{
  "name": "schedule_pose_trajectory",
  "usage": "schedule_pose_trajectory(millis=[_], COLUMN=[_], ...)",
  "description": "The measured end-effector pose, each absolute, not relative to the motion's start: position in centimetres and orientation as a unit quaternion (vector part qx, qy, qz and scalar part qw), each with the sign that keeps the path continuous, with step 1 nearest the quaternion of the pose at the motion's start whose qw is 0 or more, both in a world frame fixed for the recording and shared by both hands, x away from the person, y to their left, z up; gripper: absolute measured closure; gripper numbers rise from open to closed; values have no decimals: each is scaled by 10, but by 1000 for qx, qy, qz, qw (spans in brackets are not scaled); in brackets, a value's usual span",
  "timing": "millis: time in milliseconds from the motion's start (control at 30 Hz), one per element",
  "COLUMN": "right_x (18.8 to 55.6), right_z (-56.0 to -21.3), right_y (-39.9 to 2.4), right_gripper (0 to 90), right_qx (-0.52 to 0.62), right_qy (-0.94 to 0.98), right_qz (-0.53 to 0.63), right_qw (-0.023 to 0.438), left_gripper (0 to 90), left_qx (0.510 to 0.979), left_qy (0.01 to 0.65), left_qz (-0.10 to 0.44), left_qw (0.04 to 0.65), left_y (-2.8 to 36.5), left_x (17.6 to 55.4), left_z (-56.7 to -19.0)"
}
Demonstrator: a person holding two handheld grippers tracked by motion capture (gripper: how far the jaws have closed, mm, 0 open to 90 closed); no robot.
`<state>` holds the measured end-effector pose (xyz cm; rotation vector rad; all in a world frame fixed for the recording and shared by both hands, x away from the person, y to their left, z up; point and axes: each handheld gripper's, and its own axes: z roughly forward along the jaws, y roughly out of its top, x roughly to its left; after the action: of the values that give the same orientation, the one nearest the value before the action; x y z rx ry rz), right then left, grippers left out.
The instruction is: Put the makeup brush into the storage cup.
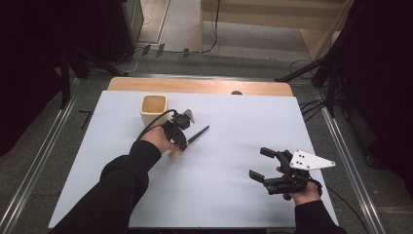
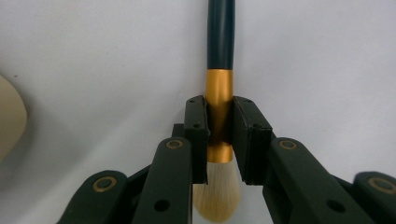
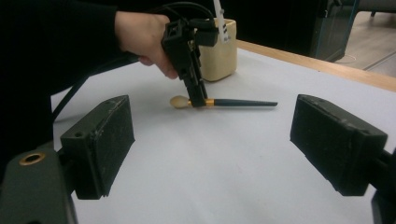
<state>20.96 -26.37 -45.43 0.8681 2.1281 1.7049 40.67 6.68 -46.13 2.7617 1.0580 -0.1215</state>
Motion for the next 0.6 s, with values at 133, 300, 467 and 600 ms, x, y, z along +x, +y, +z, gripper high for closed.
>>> schedule_pose_trajectory(millis=[133, 300, 467, 600], right_x=[210, 210, 210, 209], right_z=[-454, -454, -454, -454], right_y=[-263, -263, -262, -260], right_gripper=[145, 145, 144, 144], right_qx=[301, 302, 299, 288], right_qy=[736, 734, 737, 742], right_qz=[592, 594, 594, 593], right_qw=[134, 128, 123, 120], left_gripper=[776, 776, 776, 776], left_qx=[929, 926, 921, 918], left_qy=[350, 347, 345, 341], left_qz=[-48, -52, -58, -58], left_qw=[110, 136, 169, 195], left_y=[73, 80, 89, 95], left_x=[407, 405, 401, 397], left_z=[-452, -442, -431, -422])
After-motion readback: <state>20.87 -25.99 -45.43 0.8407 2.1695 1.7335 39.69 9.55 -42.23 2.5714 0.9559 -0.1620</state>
